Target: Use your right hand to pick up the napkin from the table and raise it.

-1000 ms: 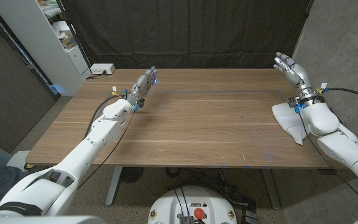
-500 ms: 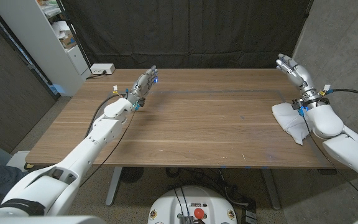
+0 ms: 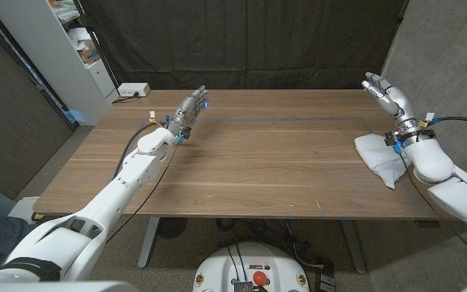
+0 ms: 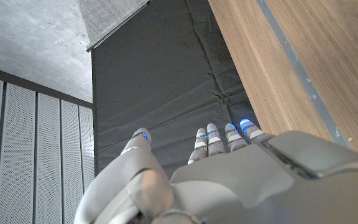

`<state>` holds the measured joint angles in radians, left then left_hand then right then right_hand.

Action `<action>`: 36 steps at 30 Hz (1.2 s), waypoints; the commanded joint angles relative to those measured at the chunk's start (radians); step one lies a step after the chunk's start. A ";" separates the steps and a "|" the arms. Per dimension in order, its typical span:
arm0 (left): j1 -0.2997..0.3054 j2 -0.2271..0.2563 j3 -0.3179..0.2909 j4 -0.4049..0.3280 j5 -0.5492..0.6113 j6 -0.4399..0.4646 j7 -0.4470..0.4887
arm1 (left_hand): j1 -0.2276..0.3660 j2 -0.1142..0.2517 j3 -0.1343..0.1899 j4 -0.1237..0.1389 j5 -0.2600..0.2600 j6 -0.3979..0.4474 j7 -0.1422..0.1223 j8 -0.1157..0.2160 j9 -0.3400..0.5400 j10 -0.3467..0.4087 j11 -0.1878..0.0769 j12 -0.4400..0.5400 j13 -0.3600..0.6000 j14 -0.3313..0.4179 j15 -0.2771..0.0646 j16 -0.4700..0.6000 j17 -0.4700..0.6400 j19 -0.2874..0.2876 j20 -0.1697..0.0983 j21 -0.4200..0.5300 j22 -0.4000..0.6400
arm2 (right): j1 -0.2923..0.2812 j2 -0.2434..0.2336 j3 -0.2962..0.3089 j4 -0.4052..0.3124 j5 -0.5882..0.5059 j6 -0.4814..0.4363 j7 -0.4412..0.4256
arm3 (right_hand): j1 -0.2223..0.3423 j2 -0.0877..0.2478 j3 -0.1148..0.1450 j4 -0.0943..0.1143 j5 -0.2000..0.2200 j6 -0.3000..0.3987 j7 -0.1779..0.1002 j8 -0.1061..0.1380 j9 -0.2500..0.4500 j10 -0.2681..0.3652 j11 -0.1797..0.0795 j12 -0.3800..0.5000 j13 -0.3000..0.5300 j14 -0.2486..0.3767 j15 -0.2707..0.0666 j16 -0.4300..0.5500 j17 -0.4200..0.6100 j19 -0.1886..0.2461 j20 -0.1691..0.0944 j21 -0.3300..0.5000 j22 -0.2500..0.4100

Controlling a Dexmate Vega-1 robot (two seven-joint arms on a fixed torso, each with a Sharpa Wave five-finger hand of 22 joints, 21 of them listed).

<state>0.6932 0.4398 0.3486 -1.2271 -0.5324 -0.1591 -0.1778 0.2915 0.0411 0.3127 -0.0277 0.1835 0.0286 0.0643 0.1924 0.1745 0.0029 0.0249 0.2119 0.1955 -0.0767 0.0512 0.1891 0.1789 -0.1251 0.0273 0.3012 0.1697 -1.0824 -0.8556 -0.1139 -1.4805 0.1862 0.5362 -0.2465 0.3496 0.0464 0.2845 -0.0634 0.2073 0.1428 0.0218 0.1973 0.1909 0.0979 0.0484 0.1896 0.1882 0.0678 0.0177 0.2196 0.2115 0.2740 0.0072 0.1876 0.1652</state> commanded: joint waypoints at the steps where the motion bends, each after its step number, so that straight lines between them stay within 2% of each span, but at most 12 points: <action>1: 0.001 -0.010 0.005 0.006 0.004 -0.013 -0.005 | 0.003 0.007 0.000 -0.005 -0.002 0.006 0.002 -0.003 0.005 0.001 0.000 0.004 0.003 -0.002 0.003 0.000 0.003 0.002 0.001 -0.008 0.006 | -0.058 -0.028 0.047 -0.023 -0.030 -0.006 -0.025 | 0.007 0.009 0.002 -0.010 -0.002 0.001 0.005 0.002 0.001 0.003 -0.002 0.005 0.003 -0.003 0.001 -0.004 0.003 -0.007 0.002 -0.002 0.005; 13: -0.005 -0.018 0.008 0.011 0.007 -0.027 -0.010 | 0.001 0.008 -0.001 -0.007 -0.002 0.006 0.003 -0.004 0.005 -0.001 -0.003 0.003 0.003 -0.002 0.003 0.000 0.003 0.005 0.001 -0.015 0.006 | -0.090 -0.045 0.075 -0.031 -0.073 -0.012 -0.049 | 0.018 0.014 0.006 -0.018 -0.001 -0.001 0.004 0.001 0.001 -0.002 0.002 0.004 0.003 -0.009 0.003 -0.008 0.001 -0.019 0.001 -0.005 0.004; 36: -0.019 -0.027 0.009 0.039 0.005 -0.039 -0.028 | -0.001 0.010 -0.003 -0.011 -0.002 0.004 0.002 -0.005 0.005 -0.003 -0.001 0.002 0.003 -0.003 0.005 0.000 0.004 0.007 0.002 -0.028 0.006 | -0.126 -0.073 0.095 -0.066 -0.240 -0.055 -0.136 | 0.026 0.017 0.006 -0.026 -0.002 -0.001 0.002 0.001 0.001 -0.004 0.001 0.004 0.004 -0.022 0.004 -0.013 0.000 -0.040 0.003 -0.008 0.004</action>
<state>0.6799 0.4171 0.3571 -1.1988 -0.5266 -0.1901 -0.1973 0.2915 0.0411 0.3088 -0.0319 0.1835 0.0286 0.0642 0.1886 0.1745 0.0029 0.0249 0.2119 0.1956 -0.0768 0.0512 0.1891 0.1788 -0.1218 0.0308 0.2767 0.1749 -1.1868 -0.9108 -0.0296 -1.5276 0.0227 0.4986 -0.3434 0.3653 0.0621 0.2886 -0.0842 0.2073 0.1428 0.0217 0.1973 0.1909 0.0980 0.0484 0.1896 0.1881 0.0515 0.0231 0.2108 0.2091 0.2363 0.0125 0.1811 0.1652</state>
